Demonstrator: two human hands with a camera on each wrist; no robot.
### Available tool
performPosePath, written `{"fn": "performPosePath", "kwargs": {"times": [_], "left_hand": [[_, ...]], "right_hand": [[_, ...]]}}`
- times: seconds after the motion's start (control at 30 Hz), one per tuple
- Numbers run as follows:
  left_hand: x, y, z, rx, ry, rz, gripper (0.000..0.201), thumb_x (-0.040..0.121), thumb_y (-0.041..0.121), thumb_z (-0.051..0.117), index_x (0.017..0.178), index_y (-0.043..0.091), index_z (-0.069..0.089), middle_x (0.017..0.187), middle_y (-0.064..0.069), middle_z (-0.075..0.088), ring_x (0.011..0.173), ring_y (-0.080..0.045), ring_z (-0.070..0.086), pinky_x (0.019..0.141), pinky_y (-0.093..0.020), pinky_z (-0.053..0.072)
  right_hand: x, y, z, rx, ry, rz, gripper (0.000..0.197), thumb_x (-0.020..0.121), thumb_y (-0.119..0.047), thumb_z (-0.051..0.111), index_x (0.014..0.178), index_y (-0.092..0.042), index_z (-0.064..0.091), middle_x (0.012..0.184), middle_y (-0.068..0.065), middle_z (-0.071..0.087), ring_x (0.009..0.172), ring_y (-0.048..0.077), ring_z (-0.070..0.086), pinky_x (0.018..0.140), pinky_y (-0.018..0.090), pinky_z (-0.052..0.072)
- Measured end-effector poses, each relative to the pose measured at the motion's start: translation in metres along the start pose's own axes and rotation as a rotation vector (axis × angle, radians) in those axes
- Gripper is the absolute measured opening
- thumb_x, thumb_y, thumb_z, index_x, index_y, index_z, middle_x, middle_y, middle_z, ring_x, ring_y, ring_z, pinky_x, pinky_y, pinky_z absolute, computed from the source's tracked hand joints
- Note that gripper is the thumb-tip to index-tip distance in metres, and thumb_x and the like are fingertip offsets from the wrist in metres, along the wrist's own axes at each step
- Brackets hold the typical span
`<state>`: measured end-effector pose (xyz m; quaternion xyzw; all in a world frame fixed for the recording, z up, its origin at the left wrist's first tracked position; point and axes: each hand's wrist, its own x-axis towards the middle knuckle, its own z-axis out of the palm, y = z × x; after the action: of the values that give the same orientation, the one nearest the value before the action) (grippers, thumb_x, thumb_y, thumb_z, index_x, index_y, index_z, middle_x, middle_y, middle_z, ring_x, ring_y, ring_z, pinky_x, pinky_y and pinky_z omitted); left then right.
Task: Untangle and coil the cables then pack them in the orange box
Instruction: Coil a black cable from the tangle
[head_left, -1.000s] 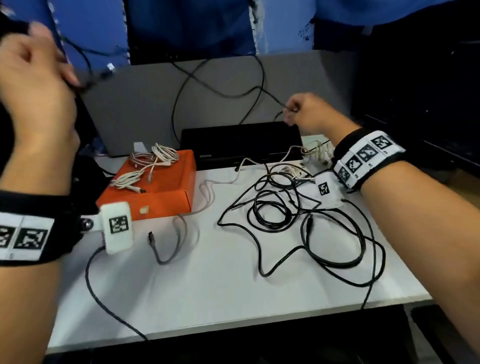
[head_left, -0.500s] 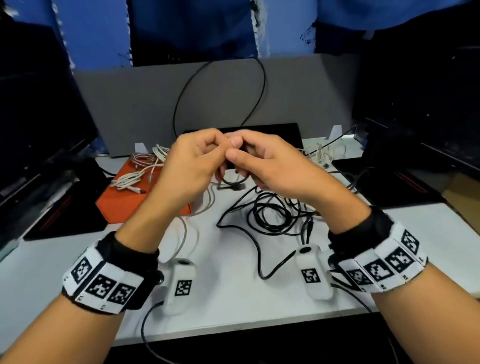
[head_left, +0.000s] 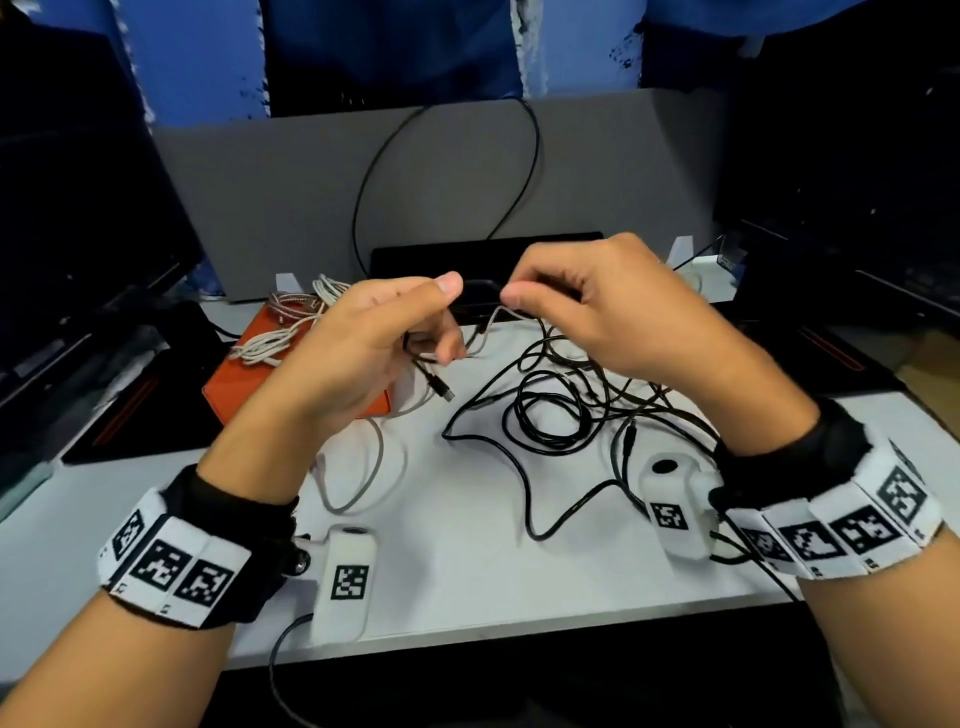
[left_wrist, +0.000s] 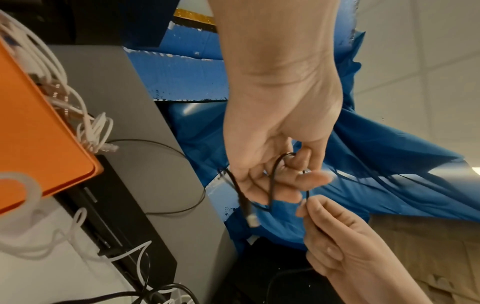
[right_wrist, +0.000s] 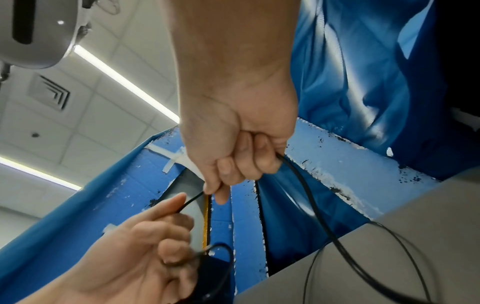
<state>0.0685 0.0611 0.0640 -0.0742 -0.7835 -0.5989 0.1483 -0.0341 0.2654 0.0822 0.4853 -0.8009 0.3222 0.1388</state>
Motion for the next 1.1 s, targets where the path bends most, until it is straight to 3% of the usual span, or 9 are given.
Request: {"fn": "performPosePath", "kwargs": {"times": [0.17, 0.3, 0.43, 0.6, 0.67, 0.7, 0.8, 0.93, 1.1], "left_hand": [[0.0, -0.003, -0.014, -0.134, 0.039, -0.017, 0.042, 0.1, 0.035, 0.053, 0.061, 0.019, 0.047, 0.047, 0.0, 0.038, 0.047, -0.017, 0.041, 0.071, -0.034, 0.053], [0.0, -0.005, -0.021, -0.095, 0.035, -0.083, 0.04, 0.101, 0.039, 0.054, 0.068, 0.017, 0.048, 0.049, 0.002, 0.034, 0.038, -0.01, 0.024, 0.051, -0.027, 0.042], [0.001, -0.01, -0.013, -0.133, 0.044, -0.134, 0.035, 0.099, 0.038, 0.054, 0.072, 0.015, 0.052, 0.051, 0.003, 0.032, 0.038, -0.008, 0.022, 0.047, -0.024, 0.036], [0.001, -0.012, 0.009, -0.062, 0.055, -0.125, 0.033, 0.096, 0.033, 0.061, 0.076, 0.007, 0.067, 0.052, -0.006, 0.035, 0.04, -0.012, 0.028, 0.05, -0.031, 0.028], [0.001, -0.013, 0.011, -0.036, 0.056, -0.121, 0.033, 0.094, 0.034, 0.066, 0.077, 0.007, 0.07, 0.052, -0.008, 0.036, 0.046, -0.019, 0.028, 0.052, -0.039, 0.021], [0.0, -0.013, 0.01, -0.024, 0.049, -0.122, 0.033, 0.093, 0.036, 0.068, 0.077, 0.008, 0.07, 0.051, -0.008, 0.038, 0.049, -0.02, 0.028, 0.053, -0.044, 0.017], [-0.001, -0.01, 0.004, 0.014, 0.027, -0.147, 0.034, 0.093, 0.04, 0.069, 0.078, 0.009, 0.071, 0.054, -0.004, 0.04, 0.051, -0.018, 0.029, 0.056, -0.045, 0.014], [-0.001, -0.005, 0.005, -0.087, -0.019, -0.151, 0.029, 0.098, 0.029, 0.056, 0.082, 0.006, 0.065, 0.057, 0.0, 0.038, 0.055, -0.014, 0.037, 0.057, -0.027, 0.038], [-0.002, -0.004, -0.003, -0.23, -0.036, -0.135, 0.034, 0.105, 0.027, 0.046, 0.076, 0.014, 0.055, 0.056, 0.0, 0.039, 0.064, -0.023, 0.052, 0.087, -0.04, 0.047]], "right_hand": [[0.008, 0.028, -0.011, -0.068, 0.253, 0.077, 0.02, 0.105, -0.032, 0.056, 0.09, -0.021, 0.063, 0.065, -0.01, 0.056, 0.063, -0.001, 0.054, 0.058, 0.011, 0.035], [0.012, 0.059, -0.03, -0.16, 0.448, 0.207, 0.025, 0.107, -0.031, 0.051, 0.095, -0.012, 0.063, 0.074, 0.001, 0.059, 0.068, 0.022, 0.052, 0.064, 0.031, 0.035], [0.01, 0.076, -0.036, -0.306, 0.192, 0.379, 0.019, 0.104, -0.036, 0.053, 0.104, -0.022, 0.065, 0.101, 0.008, 0.071, 0.101, 0.035, 0.063, 0.09, 0.044, 0.05], [0.007, 0.024, 0.001, -0.273, -0.08, 0.085, 0.058, 0.103, -0.025, 0.053, 0.158, -0.024, 0.034, 0.155, 0.003, 0.044, 0.144, 0.025, 0.038, 0.124, 0.047, 0.02], [0.002, 0.003, 0.023, -0.149, -0.15, -0.06, 0.048, 0.105, -0.026, 0.051, 0.152, -0.025, 0.044, 0.142, -0.001, 0.058, 0.13, 0.014, 0.052, 0.115, 0.039, 0.036], [0.001, -0.002, 0.031, -0.073, -0.167, -0.086, 0.034, 0.106, -0.025, 0.05, 0.139, -0.025, 0.056, 0.121, -0.006, 0.067, 0.109, 0.004, 0.061, 0.098, 0.032, 0.046], [0.002, -0.001, 0.032, 0.02, -0.157, -0.092, 0.018, 0.108, -0.028, 0.051, 0.104, -0.019, 0.067, 0.07, -0.011, 0.054, 0.067, 0.004, 0.053, 0.062, 0.025, 0.038], [0.006, 0.009, 0.022, 0.012, -0.053, -0.124, 0.028, 0.106, -0.039, 0.05, 0.11, -0.023, 0.072, 0.087, -0.007, 0.071, 0.083, 0.012, 0.065, 0.078, 0.04, 0.051], [0.009, 0.02, 0.014, 0.0, 0.302, -0.005, 0.026, 0.106, -0.038, 0.052, 0.109, -0.024, 0.073, 0.084, -0.007, 0.072, 0.078, 0.011, 0.065, 0.077, 0.041, 0.054]]}}
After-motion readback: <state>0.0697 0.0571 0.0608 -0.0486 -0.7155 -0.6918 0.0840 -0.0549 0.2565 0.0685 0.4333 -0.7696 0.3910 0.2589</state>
